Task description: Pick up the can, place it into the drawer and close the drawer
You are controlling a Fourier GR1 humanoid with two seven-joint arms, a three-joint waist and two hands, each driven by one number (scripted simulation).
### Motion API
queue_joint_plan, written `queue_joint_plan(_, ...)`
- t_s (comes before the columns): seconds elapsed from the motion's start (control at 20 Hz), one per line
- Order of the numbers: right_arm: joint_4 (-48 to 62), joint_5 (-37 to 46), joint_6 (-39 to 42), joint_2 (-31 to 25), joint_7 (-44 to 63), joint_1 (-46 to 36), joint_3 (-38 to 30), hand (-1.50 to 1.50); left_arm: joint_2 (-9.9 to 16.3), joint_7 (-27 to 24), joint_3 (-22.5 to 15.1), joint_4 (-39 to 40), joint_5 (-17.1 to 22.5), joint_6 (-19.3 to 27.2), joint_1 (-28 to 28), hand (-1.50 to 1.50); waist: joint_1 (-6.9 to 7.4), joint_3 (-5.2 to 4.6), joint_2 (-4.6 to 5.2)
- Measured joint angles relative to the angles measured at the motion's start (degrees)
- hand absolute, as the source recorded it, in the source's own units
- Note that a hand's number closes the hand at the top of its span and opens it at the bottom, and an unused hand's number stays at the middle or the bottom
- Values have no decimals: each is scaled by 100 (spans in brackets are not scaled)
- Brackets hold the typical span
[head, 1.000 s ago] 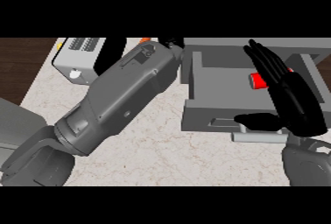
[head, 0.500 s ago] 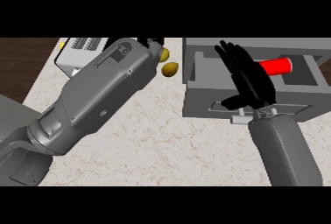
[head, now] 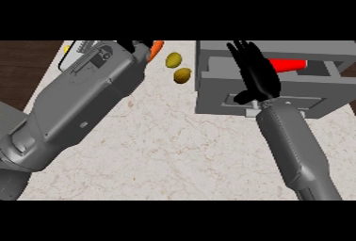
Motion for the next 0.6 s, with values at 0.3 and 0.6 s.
queue_joint_plan(0.3,1129,185,-836,-79,-119,-602,-276,-150,237,186,92,-344,-93,-37,146,-150,70,-25,9)
queue_joint_plan(0.6,2102,271,-1452,-171,-147,-1188,-554,-150,352,203,157,-574,-201,-94,393,-150,125,-8,70)
